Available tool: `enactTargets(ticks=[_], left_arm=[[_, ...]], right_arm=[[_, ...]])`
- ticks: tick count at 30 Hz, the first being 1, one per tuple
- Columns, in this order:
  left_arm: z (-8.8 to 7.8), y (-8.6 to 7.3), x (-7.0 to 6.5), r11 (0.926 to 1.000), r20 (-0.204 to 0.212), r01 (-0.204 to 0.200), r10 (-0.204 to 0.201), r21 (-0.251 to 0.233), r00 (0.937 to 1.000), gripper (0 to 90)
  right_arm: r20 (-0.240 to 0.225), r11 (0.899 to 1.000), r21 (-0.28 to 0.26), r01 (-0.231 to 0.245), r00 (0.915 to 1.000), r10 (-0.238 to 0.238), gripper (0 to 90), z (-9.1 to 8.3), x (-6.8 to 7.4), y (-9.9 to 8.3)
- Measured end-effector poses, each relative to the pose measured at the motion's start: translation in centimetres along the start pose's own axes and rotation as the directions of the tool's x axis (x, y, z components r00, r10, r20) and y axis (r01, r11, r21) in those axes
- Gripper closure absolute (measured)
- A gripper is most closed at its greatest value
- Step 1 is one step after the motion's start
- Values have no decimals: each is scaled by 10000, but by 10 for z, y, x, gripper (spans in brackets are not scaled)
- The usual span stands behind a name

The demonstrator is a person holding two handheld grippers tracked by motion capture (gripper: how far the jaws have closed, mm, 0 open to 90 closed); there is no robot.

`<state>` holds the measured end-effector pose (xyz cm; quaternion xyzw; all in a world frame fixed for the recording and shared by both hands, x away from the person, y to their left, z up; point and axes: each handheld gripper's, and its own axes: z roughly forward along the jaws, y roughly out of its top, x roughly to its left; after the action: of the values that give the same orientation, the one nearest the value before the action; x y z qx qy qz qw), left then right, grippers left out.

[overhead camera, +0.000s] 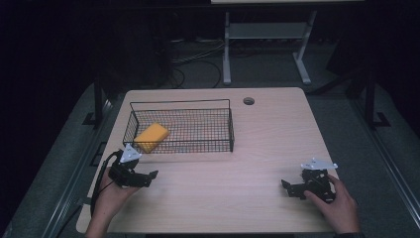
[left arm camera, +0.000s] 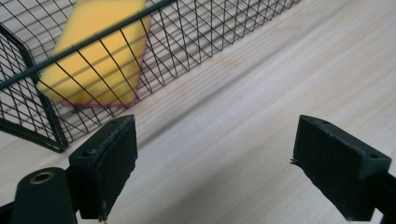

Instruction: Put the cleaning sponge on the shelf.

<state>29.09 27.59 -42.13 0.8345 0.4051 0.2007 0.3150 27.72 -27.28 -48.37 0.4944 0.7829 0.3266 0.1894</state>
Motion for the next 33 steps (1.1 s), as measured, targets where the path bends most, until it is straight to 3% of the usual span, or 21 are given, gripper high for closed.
enactTargets(ticks=[9,19,23,30,33], left_arm=[[8,-23,-6,9997,-15,-116,117,203,9999,132],[16,-45,-9,9984,206,143,-154,541,9997,131],[16,-51,-7,9985,446,486,-498,269,9978,129],[15,-61,-5,9981,663,381,-349,-475,9972,129],[14,-62,-5,9981,694,361,-326,-495,9971,129]], right_arm=[[1,10000,0,0,10000,0,1,0,0,0],[1,10000,0,-1,10000,1,1,0,0,0],[3,10000,0,-2,10000,2,1,0,0,0],[3,10000,-3,-4,10000,4,1,0,0,0],[0,10000,-3,-7,10000,7,1,0,0,0]])
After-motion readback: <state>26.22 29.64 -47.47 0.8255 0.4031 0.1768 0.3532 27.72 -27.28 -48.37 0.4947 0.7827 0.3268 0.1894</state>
